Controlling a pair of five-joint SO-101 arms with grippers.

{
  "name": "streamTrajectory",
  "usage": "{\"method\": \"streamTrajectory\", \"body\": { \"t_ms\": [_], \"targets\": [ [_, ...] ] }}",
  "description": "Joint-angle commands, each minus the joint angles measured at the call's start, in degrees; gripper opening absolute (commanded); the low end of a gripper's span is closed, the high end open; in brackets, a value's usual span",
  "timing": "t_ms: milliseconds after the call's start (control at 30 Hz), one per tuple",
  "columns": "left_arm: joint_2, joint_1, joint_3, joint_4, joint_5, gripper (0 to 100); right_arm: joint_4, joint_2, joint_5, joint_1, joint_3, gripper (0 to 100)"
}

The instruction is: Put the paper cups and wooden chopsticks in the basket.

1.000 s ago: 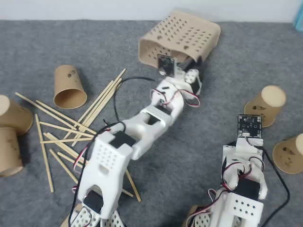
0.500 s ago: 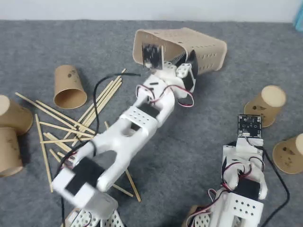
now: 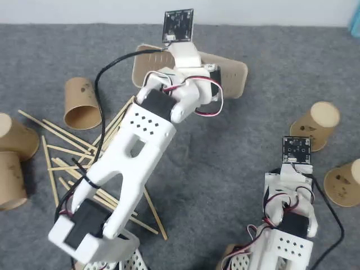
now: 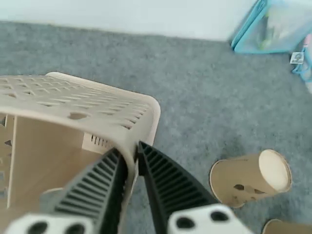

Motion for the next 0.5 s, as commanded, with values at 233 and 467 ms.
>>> {"method": "streamTrajectory", "body": {
  "t_ms": [233, 467],
  "targets": [
    [12.4, -0.4, -32.7, 27.8, 0.2, 1, 0.0, -0.8, 1.3, 0.1, 0.0, 23.7],
    [35.0, -0.2, -66.8, 45.6, 0.4, 1, 0.0, -0.8, 1.3, 0.1, 0.0, 23.7]
  ]
}}
